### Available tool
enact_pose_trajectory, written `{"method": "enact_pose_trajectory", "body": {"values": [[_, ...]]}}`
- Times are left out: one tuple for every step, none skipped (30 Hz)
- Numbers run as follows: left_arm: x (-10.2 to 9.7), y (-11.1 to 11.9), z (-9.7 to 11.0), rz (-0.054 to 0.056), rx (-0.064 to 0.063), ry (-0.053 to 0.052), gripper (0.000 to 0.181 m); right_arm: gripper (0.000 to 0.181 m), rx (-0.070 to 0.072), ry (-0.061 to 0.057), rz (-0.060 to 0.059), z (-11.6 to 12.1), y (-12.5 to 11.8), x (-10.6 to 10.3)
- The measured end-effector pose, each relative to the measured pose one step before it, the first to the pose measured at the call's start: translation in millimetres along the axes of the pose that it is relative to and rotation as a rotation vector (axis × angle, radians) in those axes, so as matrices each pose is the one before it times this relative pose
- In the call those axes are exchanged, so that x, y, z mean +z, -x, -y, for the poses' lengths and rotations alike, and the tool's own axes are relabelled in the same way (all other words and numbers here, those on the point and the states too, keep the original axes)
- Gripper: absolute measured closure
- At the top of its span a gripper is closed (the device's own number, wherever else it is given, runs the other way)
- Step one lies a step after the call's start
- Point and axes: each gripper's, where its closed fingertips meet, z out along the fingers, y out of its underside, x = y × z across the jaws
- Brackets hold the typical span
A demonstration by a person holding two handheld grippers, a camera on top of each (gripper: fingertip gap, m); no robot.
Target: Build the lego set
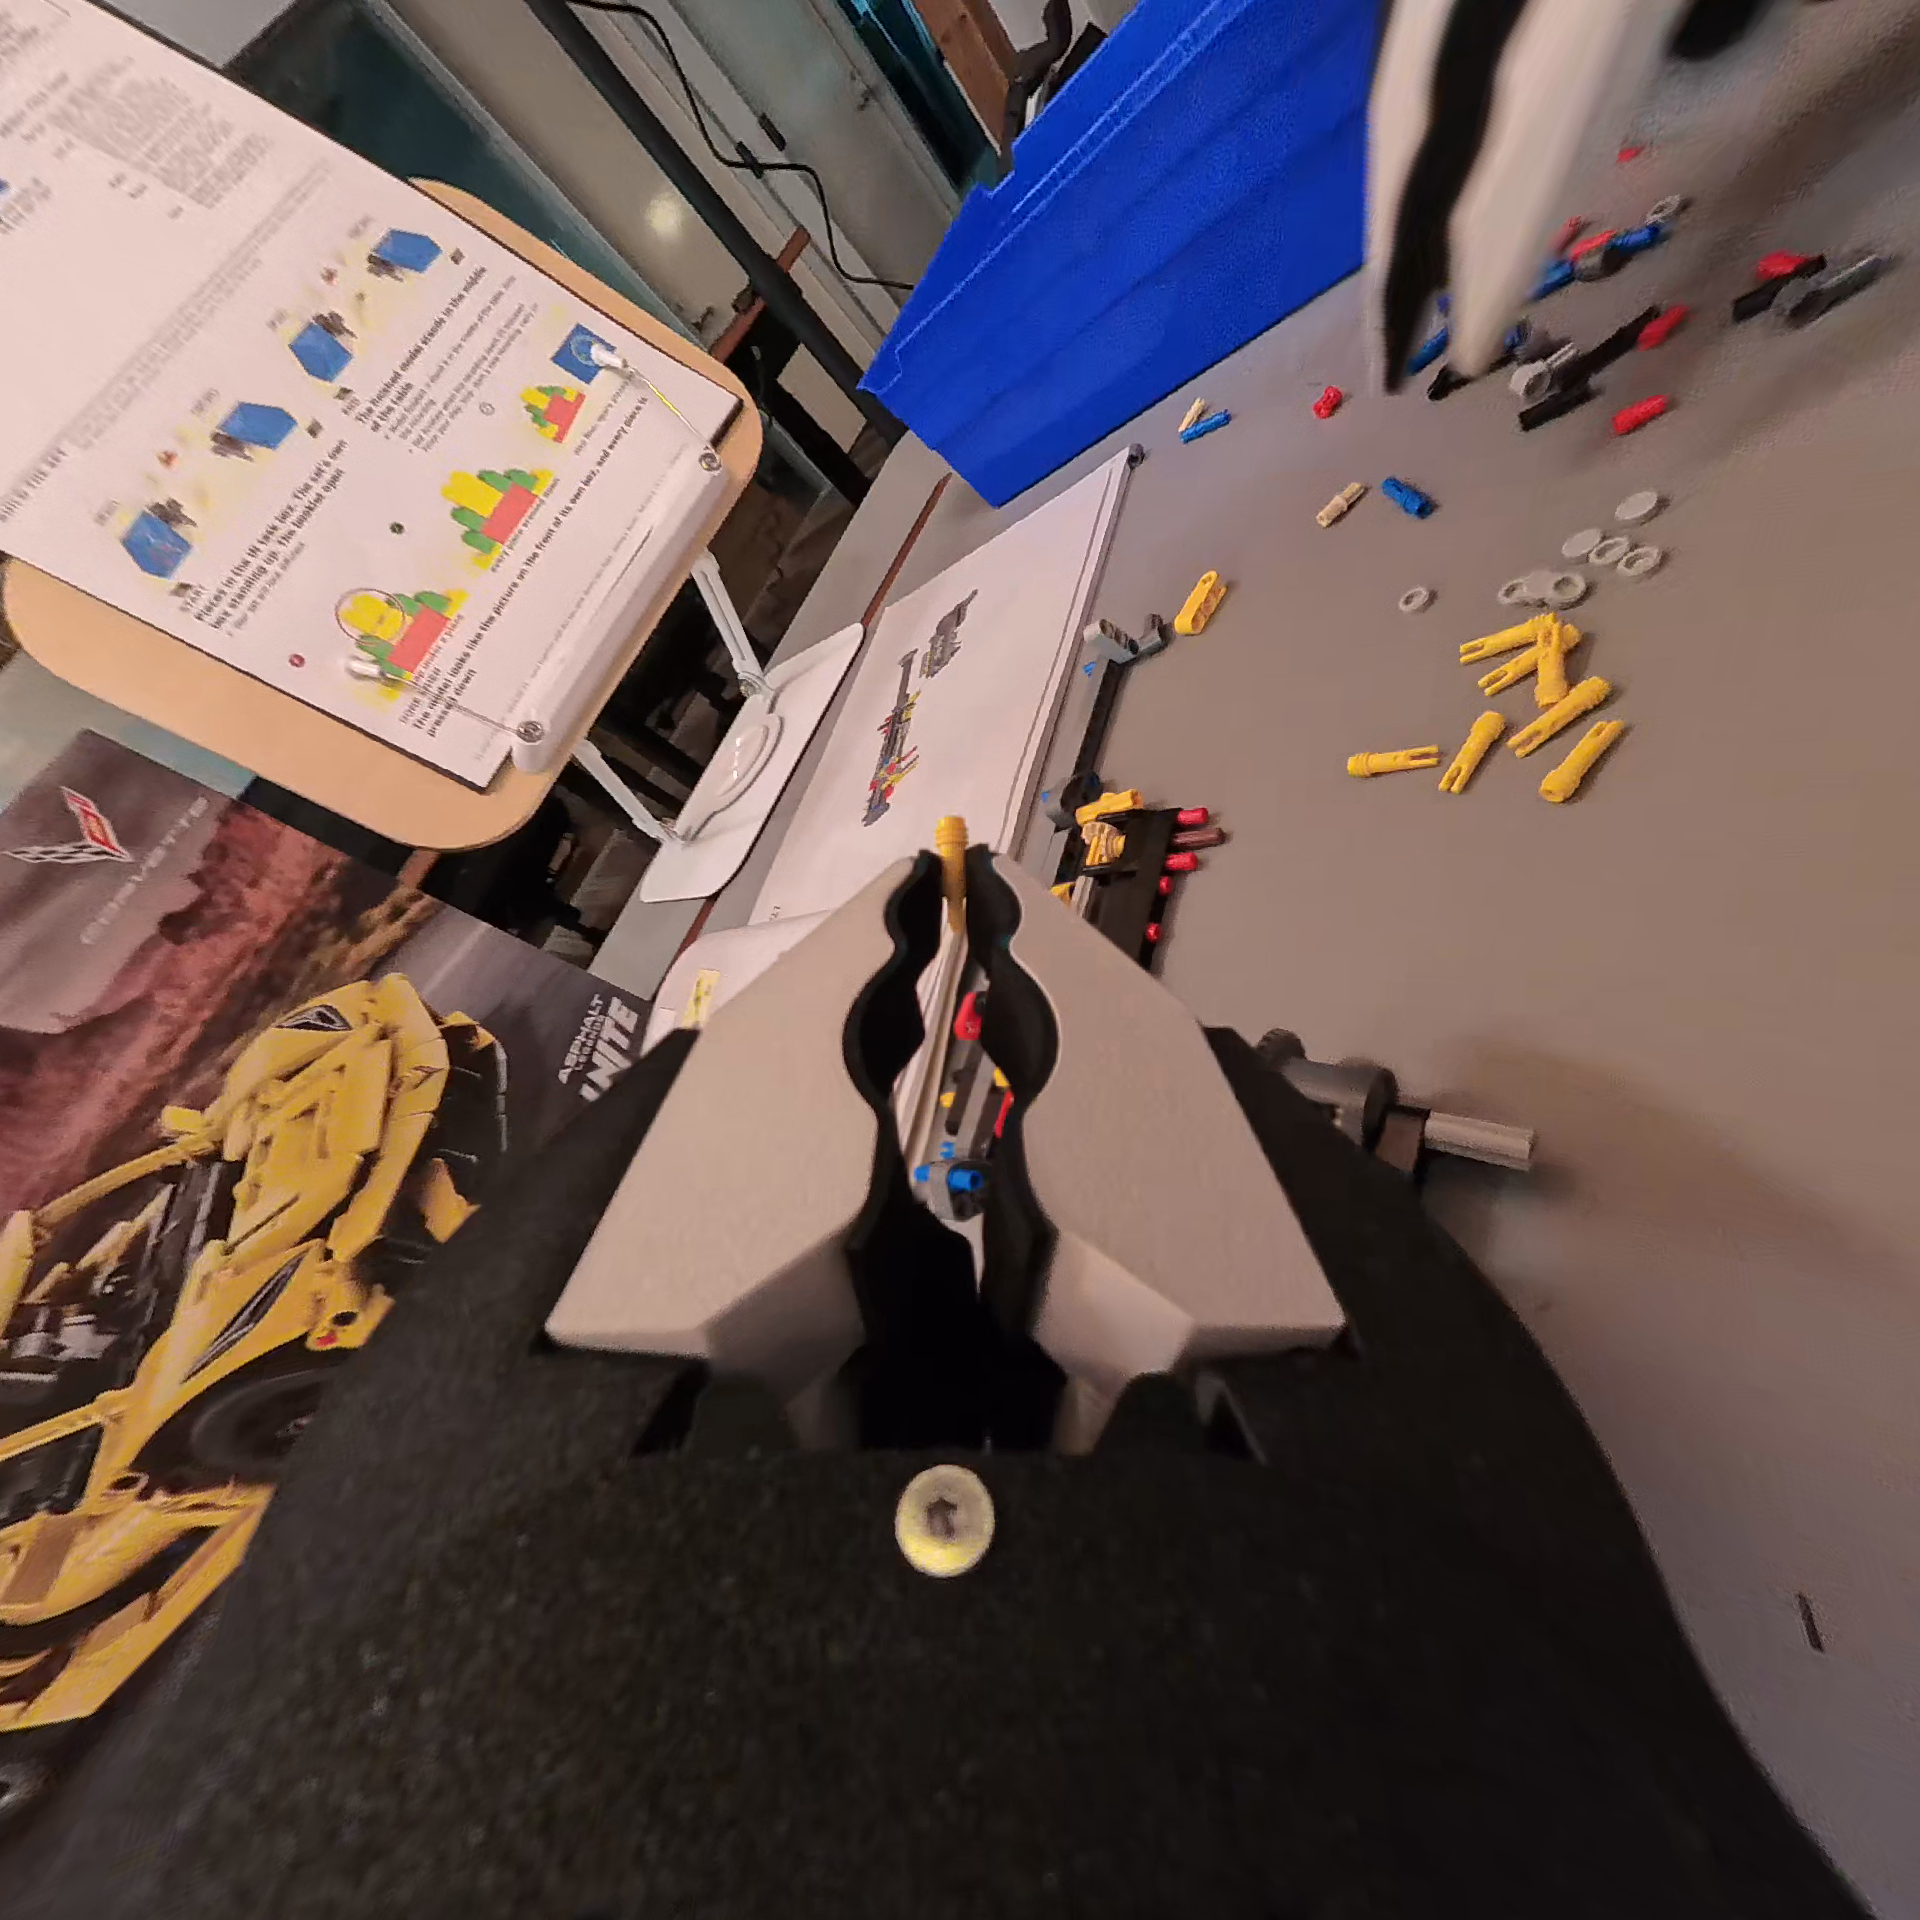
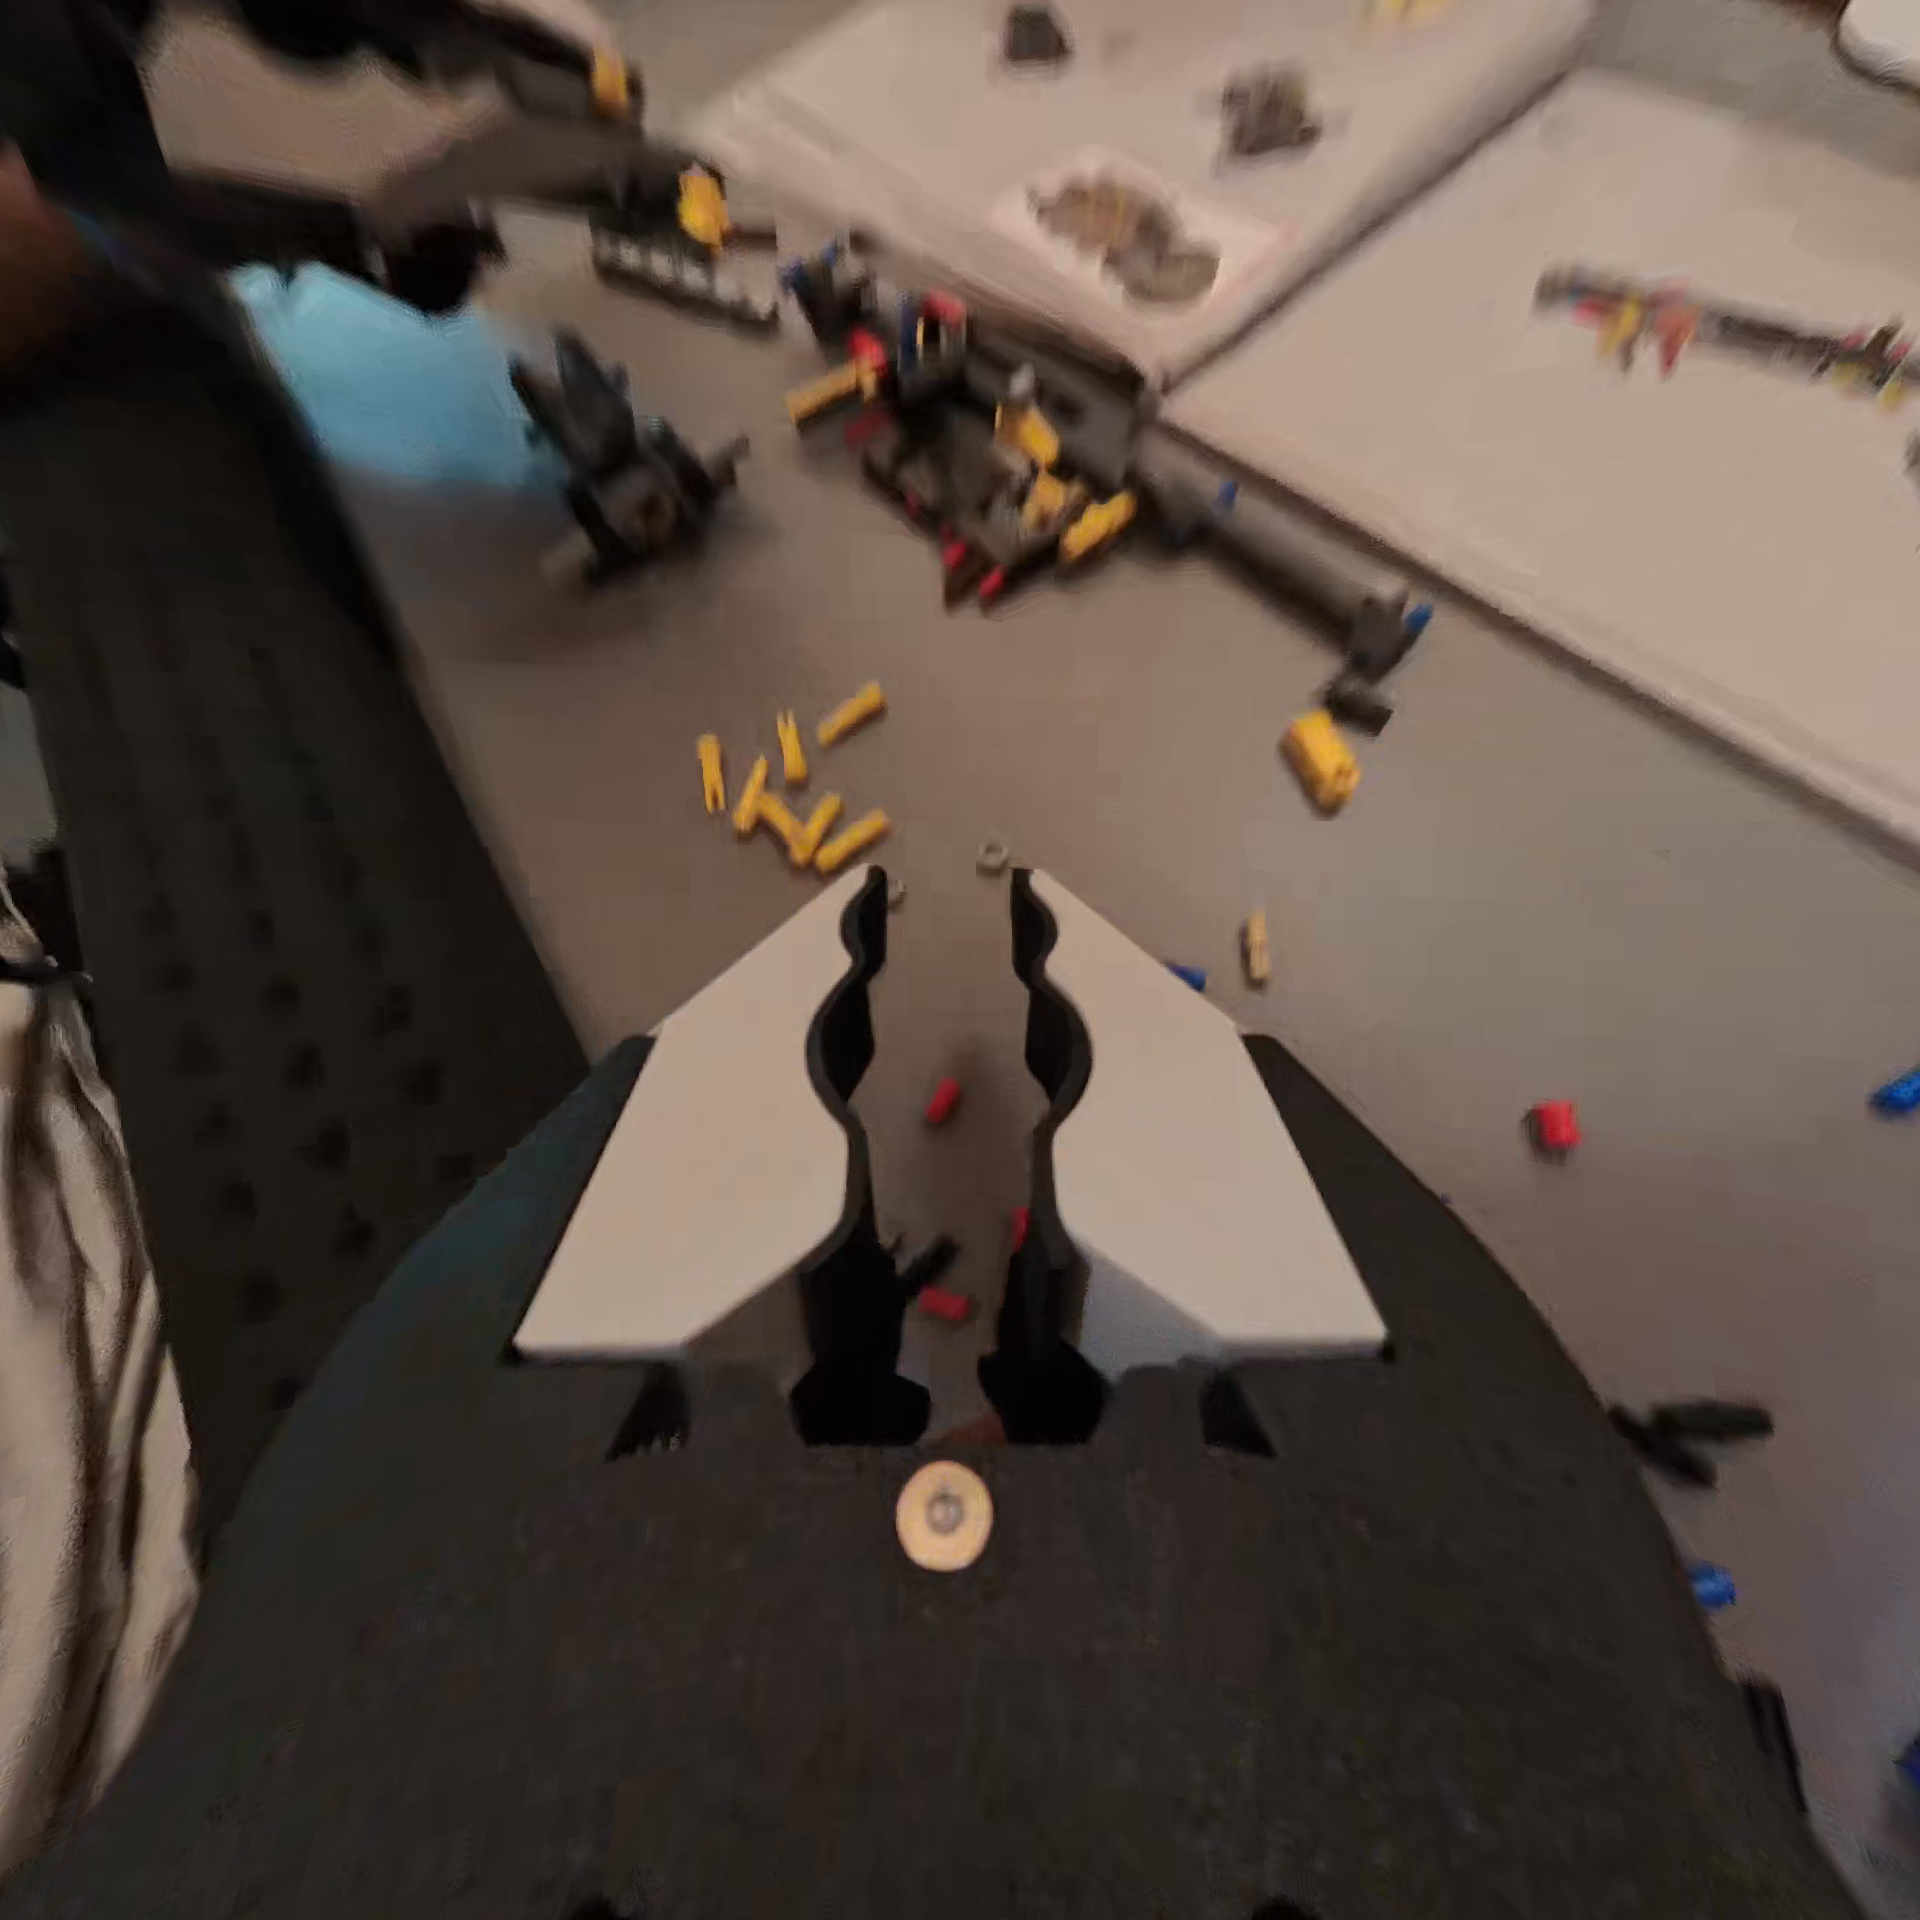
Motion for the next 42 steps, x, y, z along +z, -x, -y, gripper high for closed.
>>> {"method": "enact_pose_trajectory", "body": {"values": [[1.02, -0.99, -1.44, -0.002, 0.0019, 0.0061, 0.178, 0.155, -0.0161, 0.0469, -0.0276, -11.72, 3.59, 1.07], [1.06, -1.03, -1.96, -0.0003, 0.0078, 0.0078, 0.178, 0.155, -0.029, 0.0285, -0.0354, -7.6, 2.52, 1.59], [0.91, -0.84, -1.76, -0.0007, 0.0057, 0.0075, 0.178, 0.157, -0.0259, 0.0227, -0.0359, -5.25, 0.97, 1.42], [0.7, -0.69, -1.05, -0.0022, -0.0015, 0.0048, 0.178, 0.159, -0.0128, 0.0114, -0.014, -2.34, 2.31, 1.36], [0.57, -0.49, -0.35, -0.0043, -0.009, 0.0011, 0.178, 0.159, -0.0022, 0.0086, 0.0211, -0.99, 6.16, 1.71], [0.46, -0.55, -0.19, -0.0067, -0.0128, 0.0, 0.178, 0.162, -0.0074, 0.0118, 0.0241, -1.54, 5.84, 1.13], [0.56, -0.25, -0.13, -0.0047, -0.0098, 0.0002, 0.178, 0.164, -0.0172, 0.0132, 0.0088, -2.37, 3.18, 0.74], [0.38, 0.13, -0.4, -0.0004, -0.0025, 0.0006, 0.178, 0.164, -0.0179, 0.0144, 0.0058, -2.5, 2.07, 0.76], [0.21, 0.1, -0.68, 0.0006, 0.0022, 0.0016, 0.178, 0.166, -0.0089, 0.0073, 0.0071, -0.87, 1.66, 1.01], [0.2, -0.22, -0.82, -0.0012, 0.0021, 0.0022, 0.178, 0.167, -0.0027, 0.0024, 0.0057, 0.35, 1.23, 1.42], [0.03, -0.62, -0.26, -0.0028, 0.0006, -0.0004, 0.178, 0.168, -0.0046, 0.0062, -0.005, 0.36, -0.34, 1.23], [-0.14, -0.82, 0.61, -0.0049, -0.0009, -0.004, 0.178, 0.17, -0.0104, 0.0026, -0.0107, 0.57, -1.06, 0.64], [-0.23, -1.12, 0.99, -0.0063, -0.0018, -0.0049, 0.178, 0.171, -0.0086, 0.0022, -0.0057, 0.52, -0.46, 0.83], [-0.15, -0.95, 1.1, -0.0045, -0.001, -0.0046, 0.178, 0.171, -0.0017, 0.0102, -0.0021, -0.8, -0.56, 1.18], [-0.26, -0.79, 1.25, -0.0038, 0.0002, -0.0047, 0.178, 0.171, 0.0001, 0.009, 0.0038, -0.75, 0.4, 1.41], [-0.26, -0.98, 1.0, -0.0048, 0.0016, -0.004, 0.178, 0.171, -0.0002, -0.0006, 0.0056, 0.51, 0.83, 1.2], [-0.31, -0.68, 0.83, -0.0026, 0.0035, -0.0028, 0.178, 0.171, 0.0011, -0.0025, 0.0025, 0.55, 0.27, 1.15], [-0.45, -0.33, 0.96, 0.0003, 0.004, -0.0035, 0.178, 0.171, 0.0022, 0.0058, 0.0064, -0.72, 0.71, 1.53], [-0.43, -0.33, 0.89, -0.0007, 0.0009, -0.0032, 0.178, 0.171, 0.0043, 0.0089, -0.0073, -1.15, -1.83, 0.92], [-0.46, -0.23, 0.93, -0.0021, -0.0019, -0.0039, 0.178, 0.17, 0.0044, 0.007, 0.0005, -0.75, -0.97, 0.64], [-0.73, -0.22, 1.59, -0.0018, -0.0017, -0.0076, 0.178, 0.17, 0.0083, -0.0023, 0.0067, 0.39, -0.12, 0.36], [-0.92, -0.54, 2.17, -0.0048, -0.0012, -0.0111, 0.178, 0.17, 0.0066, -0.0042, 0.0055, 0.65, -0.2, 0.47], [-0.91, -0.7, 1.96, -0.0059, -0.0024, -0.0099, 0.178, 0.17, 0.0049, -0.0011, 0.0051, 0.16, -0.23, 0.2], [-0.47, 0.03, 1.16, -0.0006, -0.0028, -0.0043, 0.178, 0.17, -0.0038, 0.0024, 0.0037, -0.04, 0.11, 0.07], [-0.23, 0.41, 0.33, 0.0017, -0.0018, 0.0002, 0.178, 0.171, -0.0093, 0.0029, -0.0025, 0.0, -0.32, 0.01], [-0.14, 0.19, -0.02, -0.0004, -0.0014, 0.0008, 0.178, 0.172, -0.0036, 0.0001, -0.0036, 0.19, -0.31, 0.16], [-0.2, 0.33, -0.15, 0.0003, -0.0007, 0.0006, 0.178, 0.172, 0.0, 0.0002, 0.0005, 0.16, 0.19, 0.15], [-0.31, 0.58, 0.04, 0.0032, 0.002, -0.0012, 0.178, 0.171, -0.0045, 0.0054, -0.0022, -0.19, -0.16, -0.3], [-0.38, 0.77, 0.33, 0.0034, 0.0027, -0.0023, 0.178, 0.164, -0.005, 0.0066, -0.018, -0.09, -2.06, -0.86], [-0.28, 0.15, 0.04, -0.0005, -0.001, -0.001, 0.178, 0.16, -0.0018, -0.0053, -0.0189, 1.66, -2.01, -1.51], [-0.1, -0.13, 0.06, -0.0021, -0.0025, 0.0002, 0.178, 0.161, 0.0009, -0.0125, -0.0063, 2.32, -0.11, -1.56], [-0.24, 0.14, 0.36, 0.0007, 0.0006, -0.0013, 0.178, 0.161, -0.0029, -0.0008, 0.0038, 0.68, 1.52, -0.97], [-0.3, 0.21, 0.77, 0.0021, 0.0028, -0.0031, 0.178, 0.161, -0.0082, 0.0115, 0.0008, -1.26, 1.38, 0.04], [-0.15, -0.26, 0.58, -0.0005, 0.0016, -0.002, 0.178, 0.162, -0.016, 0.0163, -0.0092, -1.84, 0.16, 0.84], [-0.08, -0.62, 0.06, -0.0029, 0.0012, 0.0004, 0.178, 0.163, -0.0202, 0.005, -0.0129, -0.22, 0.15, 0.75], [-0.05, -0.38, -0.12, -0.0002, 0.0041, 0.001, 0.178, 0.164, -0.0153, -0.003, -0.0035, 0.73, 1.55, 0.75], [-0.25, 0.12, 0.27, 0.0031, 0.0067, -0.0005, 0.178, 0.164, -0.0063, 0.0053, 0.0023, -0.34, 1.23, 1.06], [-0.25, 0.04, 0.22, 0.0018, 0.0042, -0.0011, 0.178, 0.164, 0.0023, 0.0017, 0.0033, 0.16, 0.34, 0.74], [-0.06, -0.04, -0.05, -0.0012, -0.0002, 0.0004, 0.178, 0.164, 0.0051, -0.0003, 0.0032, 0.51, -0.15, 0.24], [-0.12, 0.21, -0.24, 0.0002, -0.0004, 0.0013, 0.178, 0.165, 0.0011, 0.0041, 0.0023, -0.13, -0.23, 0.0], [-0.29, 0.86, -0.15, 0.0043, 0.0024, -0.0002, 0.178, 0.166, -0.0006, -0.0006, -0.0035, 0.19, -0.91, -0.47], [-0.21, 0.75, -0.05, 0.0032, 0.0018, -0.0003, 0.178, 0.166, -0.0004, -0.0002, 0.002, 0.08, 0.03, -0.68]]}}
